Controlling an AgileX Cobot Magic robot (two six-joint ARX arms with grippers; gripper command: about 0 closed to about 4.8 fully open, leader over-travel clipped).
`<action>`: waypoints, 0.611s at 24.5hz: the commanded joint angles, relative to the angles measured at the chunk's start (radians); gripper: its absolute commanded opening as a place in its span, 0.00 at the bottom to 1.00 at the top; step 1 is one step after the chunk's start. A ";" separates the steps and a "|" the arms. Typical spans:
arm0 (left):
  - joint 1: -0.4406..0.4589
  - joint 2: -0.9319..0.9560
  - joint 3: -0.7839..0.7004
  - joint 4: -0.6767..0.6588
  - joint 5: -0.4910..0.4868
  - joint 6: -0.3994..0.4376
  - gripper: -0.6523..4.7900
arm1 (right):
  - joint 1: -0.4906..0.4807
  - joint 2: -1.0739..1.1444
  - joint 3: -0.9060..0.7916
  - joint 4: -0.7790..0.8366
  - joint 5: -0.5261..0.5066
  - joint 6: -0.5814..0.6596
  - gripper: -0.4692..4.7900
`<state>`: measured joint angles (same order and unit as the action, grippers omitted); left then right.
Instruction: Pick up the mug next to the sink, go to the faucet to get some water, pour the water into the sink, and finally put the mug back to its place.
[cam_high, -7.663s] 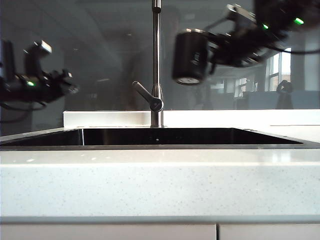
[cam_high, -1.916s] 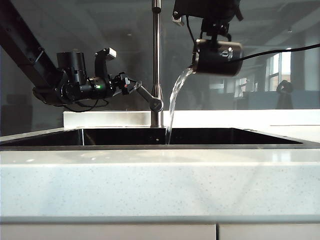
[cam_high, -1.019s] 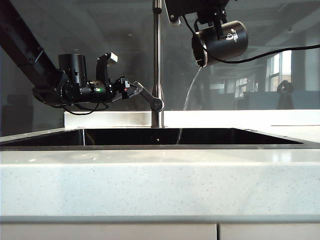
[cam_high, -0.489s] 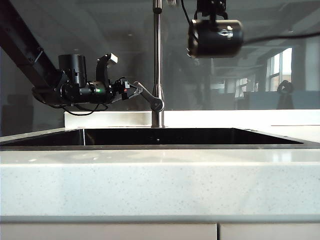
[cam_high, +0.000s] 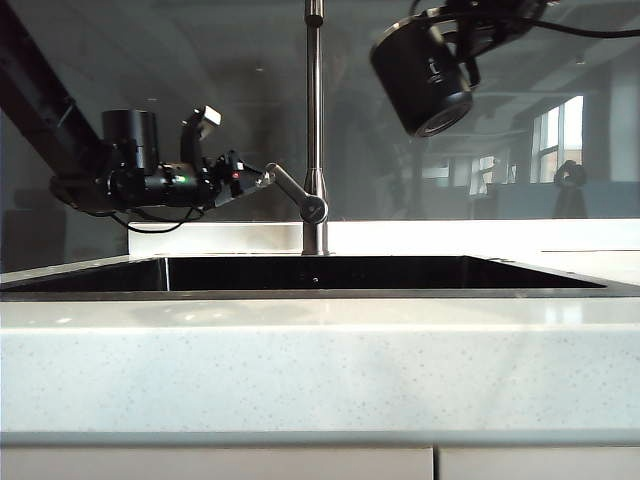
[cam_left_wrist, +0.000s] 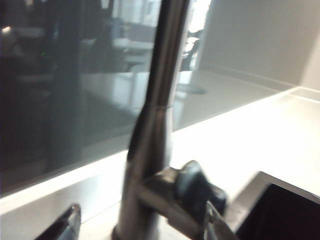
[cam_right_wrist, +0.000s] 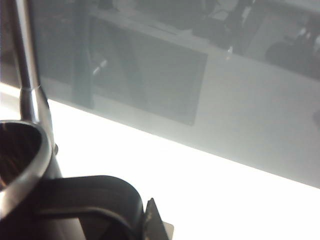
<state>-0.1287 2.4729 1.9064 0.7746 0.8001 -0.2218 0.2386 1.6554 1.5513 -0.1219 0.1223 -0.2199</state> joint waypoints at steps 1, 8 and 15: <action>0.007 -0.004 0.004 0.066 0.181 -0.015 0.69 | -0.048 -0.015 0.009 0.035 -0.079 0.091 0.09; 0.072 -0.005 0.005 0.253 0.373 -0.312 0.69 | -0.173 -0.019 -0.052 0.062 -0.177 0.200 0.09; 0.124 -0.005 0.006 0.670 0.464 -0.607 0.69 | -0.298 -0.048 -0.372 0.381 -0.303 0.257 0.09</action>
<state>-0.0067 2.4729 1.9083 1.3560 1.2575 -0.7593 -0.0494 1.6279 1.2114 0.1268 -0.1337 0.0238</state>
